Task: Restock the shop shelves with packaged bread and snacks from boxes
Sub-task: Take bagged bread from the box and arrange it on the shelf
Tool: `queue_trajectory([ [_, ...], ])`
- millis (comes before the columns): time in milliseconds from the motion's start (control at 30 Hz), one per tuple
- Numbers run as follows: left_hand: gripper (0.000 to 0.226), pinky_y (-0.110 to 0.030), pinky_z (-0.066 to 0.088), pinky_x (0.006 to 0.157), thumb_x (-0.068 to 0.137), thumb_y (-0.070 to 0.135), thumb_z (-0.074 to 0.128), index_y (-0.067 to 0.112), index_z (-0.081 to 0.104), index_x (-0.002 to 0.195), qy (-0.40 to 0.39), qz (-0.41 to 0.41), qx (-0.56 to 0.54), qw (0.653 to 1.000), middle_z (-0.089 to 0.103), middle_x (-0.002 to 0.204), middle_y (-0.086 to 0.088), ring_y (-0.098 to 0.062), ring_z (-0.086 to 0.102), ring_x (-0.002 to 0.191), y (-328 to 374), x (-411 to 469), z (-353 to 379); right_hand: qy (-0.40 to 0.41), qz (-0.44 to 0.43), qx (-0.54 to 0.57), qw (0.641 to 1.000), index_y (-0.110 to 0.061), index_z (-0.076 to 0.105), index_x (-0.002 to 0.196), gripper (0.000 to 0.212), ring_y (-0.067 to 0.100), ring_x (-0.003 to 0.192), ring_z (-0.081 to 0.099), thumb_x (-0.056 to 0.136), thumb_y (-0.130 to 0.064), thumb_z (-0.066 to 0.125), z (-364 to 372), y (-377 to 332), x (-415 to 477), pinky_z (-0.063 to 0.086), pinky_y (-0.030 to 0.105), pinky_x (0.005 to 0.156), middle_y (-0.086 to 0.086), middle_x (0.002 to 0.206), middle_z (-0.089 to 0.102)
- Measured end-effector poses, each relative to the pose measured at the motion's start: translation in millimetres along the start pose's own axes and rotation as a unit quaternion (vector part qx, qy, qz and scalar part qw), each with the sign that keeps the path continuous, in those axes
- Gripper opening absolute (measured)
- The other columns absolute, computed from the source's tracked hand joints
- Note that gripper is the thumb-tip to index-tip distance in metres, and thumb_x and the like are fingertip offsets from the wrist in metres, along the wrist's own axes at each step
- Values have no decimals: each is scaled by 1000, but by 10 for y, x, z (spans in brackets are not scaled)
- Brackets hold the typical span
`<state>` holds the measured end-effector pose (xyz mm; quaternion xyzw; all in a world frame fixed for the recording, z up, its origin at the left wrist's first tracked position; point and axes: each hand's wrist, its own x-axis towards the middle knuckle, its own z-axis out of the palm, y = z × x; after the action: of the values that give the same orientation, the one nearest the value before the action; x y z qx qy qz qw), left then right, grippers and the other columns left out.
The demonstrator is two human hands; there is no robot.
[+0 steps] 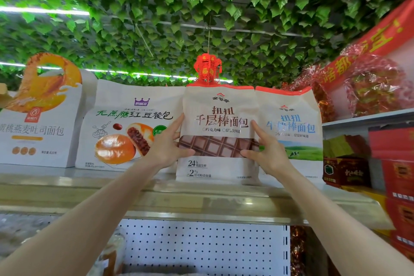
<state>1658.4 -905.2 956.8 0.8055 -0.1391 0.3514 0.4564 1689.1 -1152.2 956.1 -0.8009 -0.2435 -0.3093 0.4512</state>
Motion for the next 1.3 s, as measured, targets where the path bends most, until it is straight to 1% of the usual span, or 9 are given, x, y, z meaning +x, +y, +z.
queue_trajectory([
  [100,104,-28,41,103,75,-4,78,30,18,153,-4,-7,11,1000,47,144,-10,-18,47,132,-25,39,4,-10,3,-1,1000,-31,25,151,87,2,96,46,83,-9,74,2,9,28,31,5,68,6,139,53],
  [200,106,-37,45,105,73,-5,78,30,17,153,-8,-14,8,1000,46,145,-9,-26,52,127,-55,98,15,-19,15,4,1000,-30,26,151,87,3,102,49,82,-6,74,7,42,84,37,1,64,4,135,57],
  [267,107,-41,46,104,73,-6,78,31,16,153,-13,-16,8,1000,46,146,-7,-28,53,126,-79,137,21,-24,22,-4,999,-31,26,151,88,9,118,52,81,-8,75,9,42,110,40,8,84,5,136,56],
  [333,109,-43,45,104,73,-5,78,32,15,153,-19,-16,17,1000,45,147,-7,-29,52,127,-112,179,27,-29,29,-7,999,-32,26,151,88,13,121,53,82,-8,75,12,28,121,39,18,92,5,136,57],
  [533,109,-37,45,104,76,-7,75,35,10,153,-35,-22,26,999,42,149,-9,-25,44,135,-194,256,54,-34,30,-21,999,-29,23,152,87,10,110,58,84,-7,73,44,35,169,40,19,93,6,131,61],
  [767,103,-25,39,103,83,-10,67,30,3,154,-58,-13,26,998,33,154,-3,-17,31,143,-182,234,80,-32,30,-27,999,-29,23,152,87,14,118,55,84,-8,73,76,109,237,38,16,87,2,125,64],
  [933,104,-20,42,92,84,-10,66,31,0,154,-58,-17,28,998,34,154,-2,-4,43,118,-169,224,82,-37,34,-16,999,-25,22,153,86,11,118,53,85,-3,71,68,71,202,38,12,82,4,133,59],
  [1133,103,-25,44,96,80,-11,69,29,10,154,-18,-24,-3,1000,48,139,-6,-19,49,127,-120,166,70,-37,52,21,998,-23,22,153,88,7,116,50,84,3,70,61,42,142,40,21,97,4,132,57],
  [1300,96,-34,47,90,79,-5,73,26,20,153,2,-44,-39,998,50,136,-15,-30,51,125,-29,87,-60,-25,57,13,998,-29,24,152,88,25,131,47,82,-10,75,0,-18,10,39,37,108,9,145,46],
])
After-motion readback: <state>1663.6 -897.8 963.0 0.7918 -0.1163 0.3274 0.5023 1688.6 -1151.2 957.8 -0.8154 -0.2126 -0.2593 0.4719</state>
